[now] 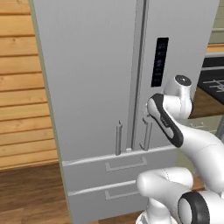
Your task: Take the strawberry from the fridge and place it on top of the pancake, located on the dining counter.
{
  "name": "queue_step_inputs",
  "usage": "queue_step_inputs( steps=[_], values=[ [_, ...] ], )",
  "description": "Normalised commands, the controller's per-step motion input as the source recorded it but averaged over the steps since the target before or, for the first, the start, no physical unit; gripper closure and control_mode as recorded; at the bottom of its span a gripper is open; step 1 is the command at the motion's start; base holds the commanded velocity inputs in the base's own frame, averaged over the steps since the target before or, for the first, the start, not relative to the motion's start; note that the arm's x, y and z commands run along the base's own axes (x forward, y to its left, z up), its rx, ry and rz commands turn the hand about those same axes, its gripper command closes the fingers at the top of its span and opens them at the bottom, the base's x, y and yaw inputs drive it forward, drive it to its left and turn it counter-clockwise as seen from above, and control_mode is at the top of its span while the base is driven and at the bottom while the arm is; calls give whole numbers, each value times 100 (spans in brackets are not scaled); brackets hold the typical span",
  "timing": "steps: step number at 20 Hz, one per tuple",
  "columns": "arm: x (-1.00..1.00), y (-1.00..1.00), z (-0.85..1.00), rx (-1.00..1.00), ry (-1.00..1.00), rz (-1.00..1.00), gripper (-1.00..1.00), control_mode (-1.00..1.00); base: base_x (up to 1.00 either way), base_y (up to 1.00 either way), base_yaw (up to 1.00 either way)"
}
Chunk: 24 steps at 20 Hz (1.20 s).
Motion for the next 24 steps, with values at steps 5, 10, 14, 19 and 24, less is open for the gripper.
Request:
queue_step_inputs(
  steps=[5,10,14,19,24],
  values=[
    [39,-18,-44,0,10,0,-100,-100,0,0,0],
    [33,-3,-56,-2,3,0,-100,-100,0,0,0],
    [27,2,-49,-7,0,0,-100,-100,0,0,0],
    [33,0,-29,-2,-3,0,-100,-100,0,0,0],
    [11,0,-17,0,0,0,-100,-100,0,0,0]
  ],
)
